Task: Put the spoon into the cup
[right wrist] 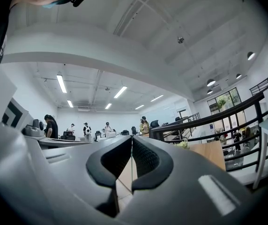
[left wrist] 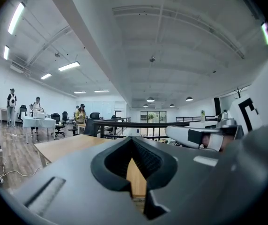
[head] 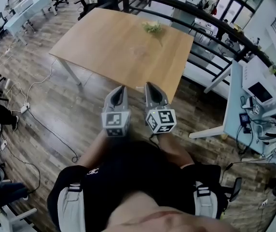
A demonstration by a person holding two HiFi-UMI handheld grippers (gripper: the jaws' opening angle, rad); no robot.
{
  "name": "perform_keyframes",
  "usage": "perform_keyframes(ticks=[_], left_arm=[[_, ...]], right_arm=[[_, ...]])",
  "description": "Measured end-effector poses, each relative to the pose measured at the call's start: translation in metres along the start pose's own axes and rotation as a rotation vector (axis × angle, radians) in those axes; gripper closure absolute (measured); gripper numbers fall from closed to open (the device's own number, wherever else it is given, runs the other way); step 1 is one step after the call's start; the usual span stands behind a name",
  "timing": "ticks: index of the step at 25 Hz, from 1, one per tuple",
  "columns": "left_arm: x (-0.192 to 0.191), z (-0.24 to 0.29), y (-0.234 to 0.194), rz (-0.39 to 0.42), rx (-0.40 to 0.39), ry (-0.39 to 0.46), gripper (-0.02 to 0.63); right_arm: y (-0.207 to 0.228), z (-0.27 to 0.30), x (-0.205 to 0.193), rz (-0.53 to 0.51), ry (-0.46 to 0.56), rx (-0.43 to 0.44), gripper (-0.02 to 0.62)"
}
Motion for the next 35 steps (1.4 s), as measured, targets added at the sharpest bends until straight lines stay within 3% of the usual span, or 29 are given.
perform_keyframes(ticks=[12, 22, 35], left_arm=[[-0.013, 0.065, -0.036, -0.02, 0.001, -0.024, 0.594], [-0.011, 0.134, -0.079, -0.013, -0.064, -0.003, 0.594], [-0.032, 0.221, -0.164, -0.04, -0.118, -0.046, 0.594]], right_arm=[[0.028, 0.057, -0.016, -0.01, -0.013, -0.027, 0.586], [0.044, 0.125, -0.022, -0.027, -0.004, -0.08, 0.586], [0.055, 0.228, -0.054, -0.037, -0.029, -0.168, 0.586]])
Point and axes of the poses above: the fingertips, and each gripper's own axes: z forward along the fingers, y to its right, x out of its top, the point moved 5 cm from there along -z, backward along the fingers, and after that the axes turned 13 degrees about y, right-handed, at the moved point
